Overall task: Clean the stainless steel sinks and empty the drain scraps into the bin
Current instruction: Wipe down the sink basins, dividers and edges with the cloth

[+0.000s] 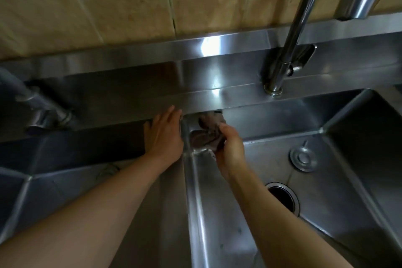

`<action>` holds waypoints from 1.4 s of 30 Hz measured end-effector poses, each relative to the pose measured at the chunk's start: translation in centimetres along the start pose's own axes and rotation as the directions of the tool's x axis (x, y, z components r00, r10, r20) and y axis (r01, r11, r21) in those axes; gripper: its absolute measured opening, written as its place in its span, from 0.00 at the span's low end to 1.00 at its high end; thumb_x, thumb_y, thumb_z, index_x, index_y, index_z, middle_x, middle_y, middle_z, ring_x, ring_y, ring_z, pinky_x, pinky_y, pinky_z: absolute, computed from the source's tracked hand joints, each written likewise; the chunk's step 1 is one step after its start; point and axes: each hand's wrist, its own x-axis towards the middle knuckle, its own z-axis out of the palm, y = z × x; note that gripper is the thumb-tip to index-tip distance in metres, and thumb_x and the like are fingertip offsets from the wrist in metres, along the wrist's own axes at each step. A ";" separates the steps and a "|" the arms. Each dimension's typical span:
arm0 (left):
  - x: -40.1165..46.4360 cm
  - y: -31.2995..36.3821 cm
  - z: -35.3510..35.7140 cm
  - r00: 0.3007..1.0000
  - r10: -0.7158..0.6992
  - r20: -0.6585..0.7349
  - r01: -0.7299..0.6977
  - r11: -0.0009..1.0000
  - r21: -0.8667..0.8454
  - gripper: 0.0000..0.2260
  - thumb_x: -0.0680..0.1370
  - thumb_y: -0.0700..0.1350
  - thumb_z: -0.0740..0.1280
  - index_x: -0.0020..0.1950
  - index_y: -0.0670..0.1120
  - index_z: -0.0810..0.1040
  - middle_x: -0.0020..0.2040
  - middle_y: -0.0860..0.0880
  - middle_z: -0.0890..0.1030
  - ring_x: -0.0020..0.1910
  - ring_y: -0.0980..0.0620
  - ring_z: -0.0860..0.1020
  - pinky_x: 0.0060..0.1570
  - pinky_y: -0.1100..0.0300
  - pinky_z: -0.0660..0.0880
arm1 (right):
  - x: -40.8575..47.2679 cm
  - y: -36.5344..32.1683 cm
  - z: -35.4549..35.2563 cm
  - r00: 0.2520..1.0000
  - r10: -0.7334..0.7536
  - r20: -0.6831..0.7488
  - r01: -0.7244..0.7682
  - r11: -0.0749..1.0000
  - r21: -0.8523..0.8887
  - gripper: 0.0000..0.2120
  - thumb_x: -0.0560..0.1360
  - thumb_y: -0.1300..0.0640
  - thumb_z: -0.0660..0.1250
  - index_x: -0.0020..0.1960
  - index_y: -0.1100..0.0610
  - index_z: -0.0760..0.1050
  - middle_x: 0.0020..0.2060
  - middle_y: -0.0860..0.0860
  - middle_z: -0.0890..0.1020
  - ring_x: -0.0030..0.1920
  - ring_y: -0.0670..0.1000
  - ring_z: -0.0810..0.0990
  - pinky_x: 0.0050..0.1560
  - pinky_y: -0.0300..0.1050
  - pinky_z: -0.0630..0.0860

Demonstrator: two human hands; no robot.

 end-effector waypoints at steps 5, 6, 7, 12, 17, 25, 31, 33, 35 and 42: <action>1.5 -0.1 1.9 0.991 0.025 -0.134 -0.016 0.997 0.072 0.24 0.77 0.42 0.61 0.74 0.49 0.65 0.74 0.50 0.63 0.66 0.41 0.63 0.62 0.48 0.64 | 3.7 3.2 2.9 0.997 -0.056 -0.050 0.042 0.968 -0.247 0.16 0.71 0.66 0.67 0.58 0.68 0.72 0.51 0.61 0.80 0.51 0.60 0.80 0.49 0.49 0.81; 1.5 -0.1 2.3 0.986 0.039 -0.165 -0.026 0.997 0.076 0.23 0.76 0.41 0.62 0.72 0.48 0.67 0.73 0.49 0.65 0.64 0.40 0.65 0.60 0.48 0.65 | 4.2 3.8 3.1 0.995 -0.058 -0.076 0.034 0.959 -0.282 0.19 0.69 0.65 0.69 0.59 0.66 0.72 0.53 0.62 0.80 0.52 0.61 0.80 0.52 0.53 0.80; 1.5 -0.3 2.7 0.979 0.050 -0.197 -0.036 0.997 0.072 0.22 0.76 0.41 0.63 0.71 0.48 0.69 0.72 0.49 0.67 0.63 0.40 0.66 0.58 0.47 0.66 | 4.6 4.2 3.2 0.993 -0.065 -0.103 0.029 0.950 -0.312 0.20 0.69 0.65 0.69 0.60 0.65 0.73 0.54 0.62 0.80 0.53 0.61 0.80 0.54 0.56 0.79; 2.1 -0.8 3.6 0.960 0.063 -0.274 -0.045 0.996 0.071 0.20 0.74 0.43 0.61 0.67 0.48 0.73 0.69 0.49 0.71 0.60 0.39 0.68 0.56 0.45 0.67 | 6.2 3.6 1.7 0.968 -0.141 -0.205 0.068 0.943 -0.325 0.09 0.71 0.71 0.65 0.50 0.64 0.77 0.41 0.58 0.80 0.41 0.56 0.80 0.42 0.43 0.80; 1.8 -1.0 3.7 0.955 0.051 -0.292 -0.043 0.999 0.032 0.22 0.71 0.45 0.57 0.64 0.48 0.76 0.66 0.48 0.73 0.59 0.38 0.70 0.56 0.42 0.67 | 8.9 -0.9 -4.2 0.858 -0.408 -0.312 0.318 0.899 -0.300 0.07 0.63 0.66 0.64 0.40 0.60 0.78 0.37 0.61 0.79 0.37 0.64 0.80 0.33 0.58 0.80; 2.0 -0.7 3.9 0.940 0.048 -0.338 -0.048 0.999 0.009 0.21 0.69 0.42 0.60 0.61 0.48 0.77 0.65 0.48 0.75 0.57 0.39 0.69 0.54 0.42 0.67 | 8.4 -3.8 -4.0 0.825 -0.339 -0.452 0.298 0.941 -0.161 0.14 0.72 0.73 0.62 0.43 0.54 0.70 0.45 0.63 0.80 0.45 0.65 0.81 0.39 0.62 0.80; 2.1 -0.9 3.8 0.944 0.045 -0.328 -0.044 0.999 0.010 0.21 0.68 0.42 0.61 0.61 0.49 0.76 0.64 0.49 0.74 0.57 0.40 0.68 0.53 0.43 0.67 | 4.8 2.5 2.8 0.913 -0.371 -0.171 0.294 0.886 -0.358 0.11 0.67 0.72 0.70 0.34 0.57 0.76 0.35 0.64 0.81 0.33 0.59 0.80 0.36 0.53 0.79; 2.0 -0.7 3.5 0.959 0.026 -0.281 -0.027 1.000 0.002 0.20 0.72 0.42 0.60 0.64 0.50 0.75 0.67 0.51 0.72 0.60 0.40 0.66 0.57 0.43 0.66 | 3.8 3.8 4.0 0.936 -0.341 -0.087 0.276 0.863 -0.423 0.10 0.67 0.70 0.71 0.33 0.57 0.76 0.36 0.64 0.82 0.37 0.60 0.82 0.40 0.54 0.80; 1.9 -0.5 3.5 0.969 -0.003 -0.245 0.003 1.000 0.000 0.21 0.75 0.42 0.61 0.68 0.52 0.72 0.70 0.52 0.68 0.64 0.42 0.64 0.60 0.44 0.63 | 3.5 4.0 4.1 0.957 -0.288 -0.040 0.237 0.853 -0.464 0.09 0.68 0.70 0.70 0.34 0.58 0.77 0.37 0.64 0.82 0.39 0.61 0.82 0.43 0.54 0.80; 1.9 -0.7 3.7 0.945 0.037 -0.324 -0.043 0.999 -0.009 0.20 0.71 0.40 0.61 0.62 0.49 0.77 0.65 0.49 0.74 0.58 0.38 0.70 0.55 0.40 0.68 | 5.9 -2.6 -2.3 0.886 -0.376 -0.273 0.224 0.860 -0.458 0.09 0.66 0.71 0.63 0.34 0.61 0.78 0.28 0.61 0.78 0.25 0.58 0.79 0.27 0.47 0.77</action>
